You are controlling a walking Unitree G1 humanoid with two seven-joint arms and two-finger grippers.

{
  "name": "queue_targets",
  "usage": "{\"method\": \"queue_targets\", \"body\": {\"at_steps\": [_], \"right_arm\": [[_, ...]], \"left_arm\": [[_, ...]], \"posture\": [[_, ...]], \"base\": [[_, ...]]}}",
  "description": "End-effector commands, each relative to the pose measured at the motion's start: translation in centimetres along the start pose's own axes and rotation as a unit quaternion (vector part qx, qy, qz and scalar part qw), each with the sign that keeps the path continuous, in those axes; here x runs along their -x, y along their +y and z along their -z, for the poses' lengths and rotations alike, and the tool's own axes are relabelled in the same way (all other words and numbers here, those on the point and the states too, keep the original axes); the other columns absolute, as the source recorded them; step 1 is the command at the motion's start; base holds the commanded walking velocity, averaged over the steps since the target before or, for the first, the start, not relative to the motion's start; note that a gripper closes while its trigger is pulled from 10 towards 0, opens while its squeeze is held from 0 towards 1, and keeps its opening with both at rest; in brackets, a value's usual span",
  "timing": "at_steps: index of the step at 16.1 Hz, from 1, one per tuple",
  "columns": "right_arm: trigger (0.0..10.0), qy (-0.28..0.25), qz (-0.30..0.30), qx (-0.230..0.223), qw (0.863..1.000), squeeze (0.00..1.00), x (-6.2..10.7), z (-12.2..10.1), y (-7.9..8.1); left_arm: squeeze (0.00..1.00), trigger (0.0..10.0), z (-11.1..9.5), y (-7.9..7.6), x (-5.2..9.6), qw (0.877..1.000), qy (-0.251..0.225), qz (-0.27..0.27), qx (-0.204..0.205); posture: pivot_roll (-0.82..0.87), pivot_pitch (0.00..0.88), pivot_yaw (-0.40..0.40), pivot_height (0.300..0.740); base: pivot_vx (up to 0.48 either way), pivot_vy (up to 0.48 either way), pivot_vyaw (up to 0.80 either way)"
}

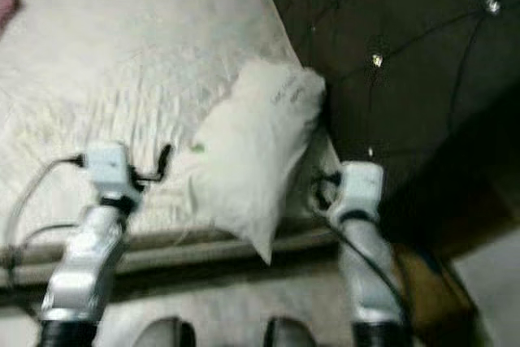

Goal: Clean up the room

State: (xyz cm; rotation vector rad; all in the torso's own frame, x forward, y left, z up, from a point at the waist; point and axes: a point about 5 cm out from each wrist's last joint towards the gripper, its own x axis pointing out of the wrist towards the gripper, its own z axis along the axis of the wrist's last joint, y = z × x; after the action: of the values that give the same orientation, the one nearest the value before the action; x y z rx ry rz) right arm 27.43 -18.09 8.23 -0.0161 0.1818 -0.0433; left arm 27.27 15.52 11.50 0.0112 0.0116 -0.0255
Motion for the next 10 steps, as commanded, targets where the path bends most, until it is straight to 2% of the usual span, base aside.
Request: {"method": "queue_targets", "body": {"at_steps": [1, 6, 10], "right_arm": [[10.0, -0.008, 0.008, 0.008, 1.000, 0.00, -0.20, -0.46, -0.50], [10.0, -0.015, 0.007, 0.009, 1.000, 0.00, -0.58, -0.78, -0.30], [10.0, -0.019, 0.008, 0.010, 1.000, 0.00, -0.57, -0.82, -0.24]], "left_arm": [[0.00, 10.0, -0.26, -0.32, -0.04, 1.000, -0.005, 0.013, 0.016], [0.00, 10.0, -0.57, 0.09, -0.21, 1.000, -0.014, 0.008, 0.010], [0.00, 10.0, -0.41, -0.18, 0.03, 1.000, -0.014, 0.015, 0.013]], "posture": [[0.01, 0.108, -0.020, 0.740], [0.01, 0.109, -0.020, 0.740], [0.01, 0.104, -0.022, 0.740]], "base": [[0.000, 0.000, 0.00], [0.000, 0.000, 0.00], [0.320, 0.000, 0.00]]}}
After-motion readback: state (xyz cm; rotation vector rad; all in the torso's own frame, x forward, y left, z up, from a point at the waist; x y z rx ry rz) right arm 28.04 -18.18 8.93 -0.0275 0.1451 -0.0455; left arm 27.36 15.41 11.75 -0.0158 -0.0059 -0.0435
